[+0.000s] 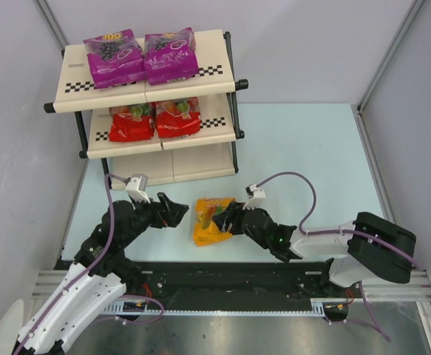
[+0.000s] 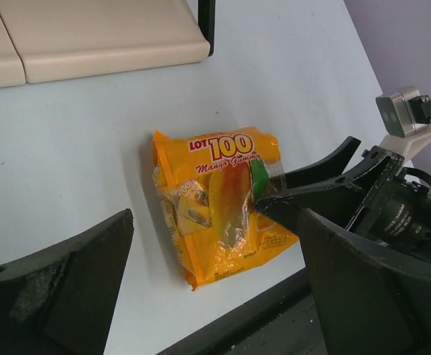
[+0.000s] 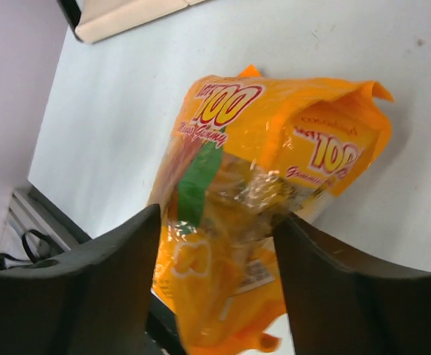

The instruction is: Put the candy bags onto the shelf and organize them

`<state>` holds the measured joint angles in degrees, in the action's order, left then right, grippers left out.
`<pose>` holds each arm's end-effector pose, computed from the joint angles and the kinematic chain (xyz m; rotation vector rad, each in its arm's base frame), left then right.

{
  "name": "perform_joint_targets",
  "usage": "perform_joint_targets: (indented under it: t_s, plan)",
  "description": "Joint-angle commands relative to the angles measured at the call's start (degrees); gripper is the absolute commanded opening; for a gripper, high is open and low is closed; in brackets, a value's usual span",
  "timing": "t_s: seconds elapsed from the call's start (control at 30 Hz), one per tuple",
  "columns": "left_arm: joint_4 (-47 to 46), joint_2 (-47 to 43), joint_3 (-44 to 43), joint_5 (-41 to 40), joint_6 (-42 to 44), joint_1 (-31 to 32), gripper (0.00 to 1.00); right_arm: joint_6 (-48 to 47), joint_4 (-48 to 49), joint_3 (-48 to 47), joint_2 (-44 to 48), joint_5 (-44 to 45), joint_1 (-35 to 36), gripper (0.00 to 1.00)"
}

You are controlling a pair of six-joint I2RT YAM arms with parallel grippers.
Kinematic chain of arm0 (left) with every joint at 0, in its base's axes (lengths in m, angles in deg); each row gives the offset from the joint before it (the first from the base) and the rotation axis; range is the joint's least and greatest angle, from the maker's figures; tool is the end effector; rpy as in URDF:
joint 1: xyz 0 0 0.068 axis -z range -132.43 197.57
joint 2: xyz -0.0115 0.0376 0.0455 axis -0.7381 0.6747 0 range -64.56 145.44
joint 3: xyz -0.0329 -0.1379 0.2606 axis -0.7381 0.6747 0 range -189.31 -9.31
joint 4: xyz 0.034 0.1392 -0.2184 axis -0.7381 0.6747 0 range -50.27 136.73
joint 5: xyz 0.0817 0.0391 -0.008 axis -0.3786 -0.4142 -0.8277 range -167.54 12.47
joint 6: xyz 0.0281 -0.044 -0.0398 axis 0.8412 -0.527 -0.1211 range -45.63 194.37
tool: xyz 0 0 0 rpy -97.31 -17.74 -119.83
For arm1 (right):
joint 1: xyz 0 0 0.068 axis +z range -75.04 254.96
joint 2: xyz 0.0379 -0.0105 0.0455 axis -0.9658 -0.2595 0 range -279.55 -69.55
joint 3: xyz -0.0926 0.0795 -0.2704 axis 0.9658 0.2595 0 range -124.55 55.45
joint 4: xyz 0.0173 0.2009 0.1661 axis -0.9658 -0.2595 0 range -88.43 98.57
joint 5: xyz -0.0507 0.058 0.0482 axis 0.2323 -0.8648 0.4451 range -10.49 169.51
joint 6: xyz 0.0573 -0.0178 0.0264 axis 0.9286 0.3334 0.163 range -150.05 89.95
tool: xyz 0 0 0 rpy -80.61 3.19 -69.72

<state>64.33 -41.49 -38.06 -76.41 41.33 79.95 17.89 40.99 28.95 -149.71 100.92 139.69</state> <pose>0.0931 -0.0602 0.2698 0.0025 1.9811 -0.7811 0.1356 0.2431 0.1920 -0.0365 2.0349 0.9381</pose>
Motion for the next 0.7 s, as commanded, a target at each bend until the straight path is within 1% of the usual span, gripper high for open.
perform_joint_targets:
  t_s: [0.0,0.03,0.13,0.17,0.23,0.27,0.37,0.57,0.63,0.67]
  plan:
    - [-1.48,0.57,1.15,-0.51,-2.73,0.31,0.95,7.42,-5.73,-1.71,2.44,6.26,1.62,0.69]
    - [-1.75,0.92,1.59,-0.16,-3.0,0.31,0.94,7.6,-7.97,-1.19,3.68,7.84,2.15,0.71]
    - [-3.15,1.19,3.87,-0.42,-4.05,0.58,0.92,6.11,-13.34,-0.31,9.38,11.81,3.3,0.71]
    - [-4.02,1.1,5.1,-0.6,-4.23,0.84,0.92,4.72,-14.14,-0.22,10.37,12.51,3.3,0.7]
    - [-4.73,1.27,6.07,-0.77,-5.02,1.19,0.92,4.79,-17.38,-0.22,11.86,13.57,3.39,0.66]
    - [-5.35,1.36,6.95,-0.95,-5.28,1.54,0.92,5.31,-19.05,-0.22,11.78,14.62,3.04,0.66]
    - [-6.84,1.98,8.53,-1.04,-6.42,2.86,0.91,6.63,-24.06,-0.22,8.9,13.93,2.6,0.66]
    - [-9.83,4.08,10.73,-4.55,-8.09,6.99,0.91,8.3,-23.11,-0.31,0.72,7.96,2.51,0.66]
    - [-10.45,4.26,11.17,-5.87,-8.53,8.74,0.91,9.53,-24.24,-0.31,1.32,8.21,2.68,0.66]
    - [-10.8,4.35,11.44,-6.13,-9.14,9.27,0.91,9.71,-25.73,-0.31,3.32,9.6,2.77,0.66]
